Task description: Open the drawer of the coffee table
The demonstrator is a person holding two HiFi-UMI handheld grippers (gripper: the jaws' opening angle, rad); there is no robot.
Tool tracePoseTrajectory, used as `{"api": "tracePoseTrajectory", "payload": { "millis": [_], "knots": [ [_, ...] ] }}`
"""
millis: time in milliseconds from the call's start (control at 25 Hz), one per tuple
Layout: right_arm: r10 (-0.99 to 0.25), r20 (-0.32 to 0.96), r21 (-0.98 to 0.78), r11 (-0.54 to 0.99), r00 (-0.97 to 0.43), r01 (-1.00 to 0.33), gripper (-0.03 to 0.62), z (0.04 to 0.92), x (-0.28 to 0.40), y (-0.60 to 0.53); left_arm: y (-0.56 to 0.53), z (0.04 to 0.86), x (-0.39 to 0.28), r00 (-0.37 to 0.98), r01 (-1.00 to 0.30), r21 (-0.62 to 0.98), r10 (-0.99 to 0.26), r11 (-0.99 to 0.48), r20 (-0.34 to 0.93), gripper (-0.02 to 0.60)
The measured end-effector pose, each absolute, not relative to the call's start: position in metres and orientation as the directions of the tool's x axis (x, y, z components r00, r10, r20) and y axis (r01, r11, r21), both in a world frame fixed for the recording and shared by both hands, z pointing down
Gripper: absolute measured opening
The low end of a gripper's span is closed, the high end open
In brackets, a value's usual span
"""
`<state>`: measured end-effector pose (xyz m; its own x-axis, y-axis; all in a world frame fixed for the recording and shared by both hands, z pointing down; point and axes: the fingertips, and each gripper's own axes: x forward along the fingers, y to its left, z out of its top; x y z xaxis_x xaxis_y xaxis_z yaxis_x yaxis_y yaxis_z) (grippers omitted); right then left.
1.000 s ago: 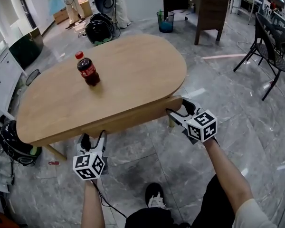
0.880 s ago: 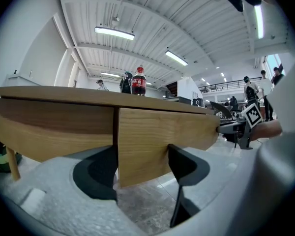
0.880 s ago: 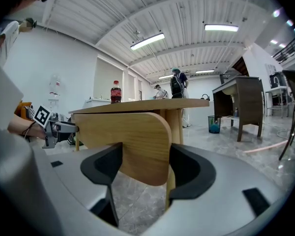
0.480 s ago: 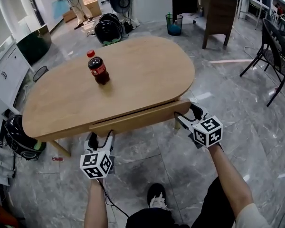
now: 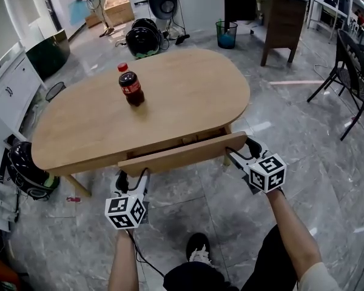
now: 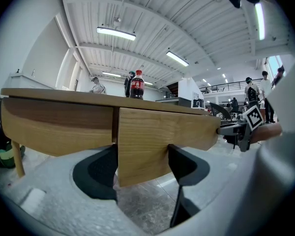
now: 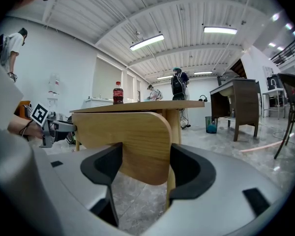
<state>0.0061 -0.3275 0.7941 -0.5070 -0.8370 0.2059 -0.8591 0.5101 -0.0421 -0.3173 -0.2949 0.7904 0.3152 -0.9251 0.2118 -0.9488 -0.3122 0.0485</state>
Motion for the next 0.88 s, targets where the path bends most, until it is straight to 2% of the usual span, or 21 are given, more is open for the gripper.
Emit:
{"api": "tracePoseTrajectory", "payload": {
  "millis": [880],
  "knots": [
    [-0.838,0.194,-0.065,0.508,-0.510,-0.859,0.304,0.794,0.010,-0.292,-0.261,0.791,-0.313,0.310,-0.951,0.048,-0.926,-0.307,0.214,0.310]
  ]
}}
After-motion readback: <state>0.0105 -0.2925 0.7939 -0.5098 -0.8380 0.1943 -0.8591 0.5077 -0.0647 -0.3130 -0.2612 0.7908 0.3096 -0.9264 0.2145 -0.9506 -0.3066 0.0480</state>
